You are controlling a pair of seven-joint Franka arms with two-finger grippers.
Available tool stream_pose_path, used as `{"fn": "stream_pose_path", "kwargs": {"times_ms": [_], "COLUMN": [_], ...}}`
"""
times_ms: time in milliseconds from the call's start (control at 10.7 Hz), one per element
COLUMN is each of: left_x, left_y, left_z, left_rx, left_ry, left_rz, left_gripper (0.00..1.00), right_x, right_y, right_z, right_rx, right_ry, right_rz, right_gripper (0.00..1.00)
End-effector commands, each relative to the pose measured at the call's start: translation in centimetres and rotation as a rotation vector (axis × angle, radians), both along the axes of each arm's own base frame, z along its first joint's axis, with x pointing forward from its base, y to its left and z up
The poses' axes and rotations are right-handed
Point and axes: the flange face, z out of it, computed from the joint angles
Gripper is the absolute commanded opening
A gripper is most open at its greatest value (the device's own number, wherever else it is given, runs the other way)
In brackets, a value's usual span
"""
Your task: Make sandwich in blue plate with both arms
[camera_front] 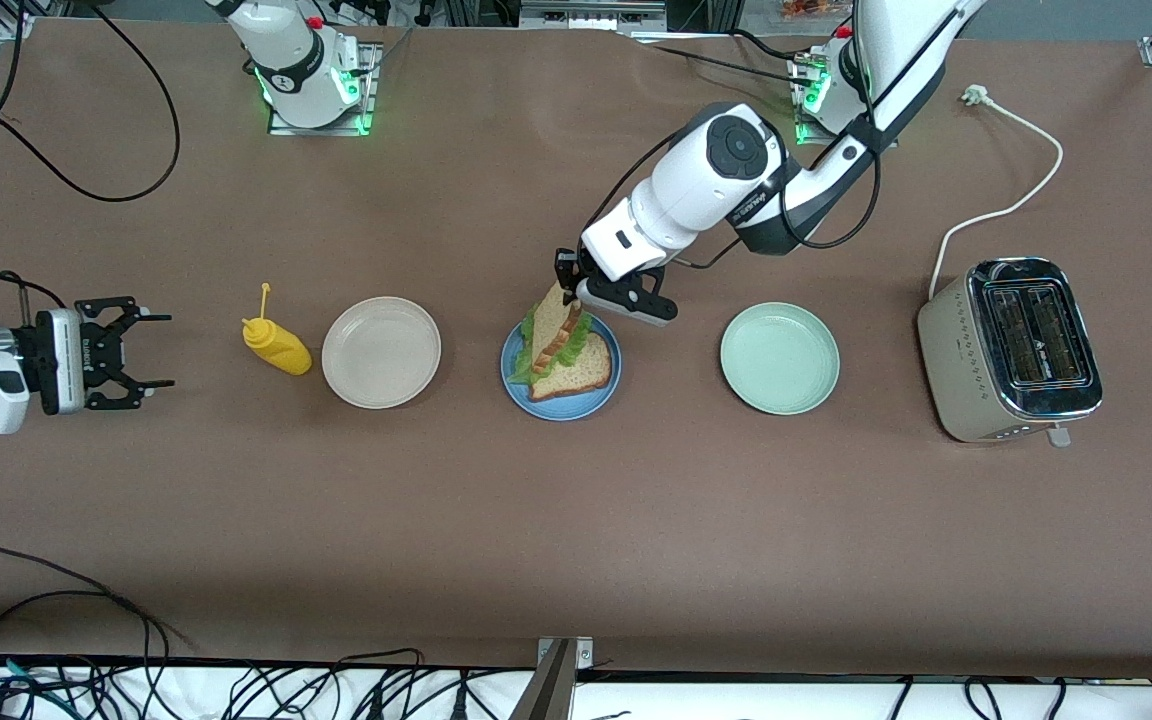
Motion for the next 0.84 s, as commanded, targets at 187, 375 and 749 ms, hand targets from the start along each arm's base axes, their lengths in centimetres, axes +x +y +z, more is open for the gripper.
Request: {"fn": "stream_pose_path", "kwargs": {"times_ms": [187,375,749], "left_x": [1.3,1.9,3.2], "left_y": [0.8,1.2,1.8], "left_z": [-3.1,-2.9,-3.9], "left_rx": [-0.076,-0.156,-0.279], "left_ry": [0.082,0.142,0.243], "left_rz": [0.001,0.016,0.073], "left_gripper": [0.0,0.0,0.0], "right_x": [-2.8,-3.3,-5.8], "right_y": [2.1,3.9,7.5], "right_z": [6.0,9.4,13.9], "right_rx": [-0.304,-0.453,-0.719], "right_ry": [0.066,0.085,0.136], "right_rz": [-0.284,-0.389,-0.701], "right_gripper": [1.0,1.0,1.0]}}
